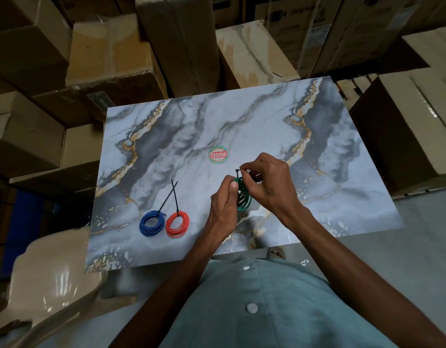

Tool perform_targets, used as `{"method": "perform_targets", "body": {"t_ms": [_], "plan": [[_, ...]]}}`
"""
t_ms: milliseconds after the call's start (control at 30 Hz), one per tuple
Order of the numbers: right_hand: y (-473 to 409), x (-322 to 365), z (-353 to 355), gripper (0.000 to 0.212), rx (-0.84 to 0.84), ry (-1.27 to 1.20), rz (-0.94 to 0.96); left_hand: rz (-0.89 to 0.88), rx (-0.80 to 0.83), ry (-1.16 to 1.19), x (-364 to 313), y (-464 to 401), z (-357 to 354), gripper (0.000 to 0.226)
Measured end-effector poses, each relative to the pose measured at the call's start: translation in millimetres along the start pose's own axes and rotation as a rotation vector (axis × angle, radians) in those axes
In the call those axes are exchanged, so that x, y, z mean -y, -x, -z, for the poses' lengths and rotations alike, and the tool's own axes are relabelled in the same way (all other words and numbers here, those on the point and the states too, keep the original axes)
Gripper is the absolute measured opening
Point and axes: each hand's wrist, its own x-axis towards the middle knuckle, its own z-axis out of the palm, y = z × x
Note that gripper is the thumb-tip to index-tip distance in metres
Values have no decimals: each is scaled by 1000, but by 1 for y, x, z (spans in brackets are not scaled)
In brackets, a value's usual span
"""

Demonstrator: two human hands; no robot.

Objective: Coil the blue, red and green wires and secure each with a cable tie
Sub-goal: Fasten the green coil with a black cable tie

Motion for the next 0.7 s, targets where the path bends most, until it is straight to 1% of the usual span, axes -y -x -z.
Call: {"method": "perform_targets", "body": {"t_ms": [267, 467, 700], "plan": [[1, -1, 0, 13, -37, -46, -7, -24, -21, -50, -1, -1, 1, 38], [-1, -3, 2, 11, -34, -36, -8, -49, -6, -68, -6, -1, 2, 35], [4, -2, 3, 13, -49, -82, 8, -59, -6, -96, -4, -3, 3, 36]]}}
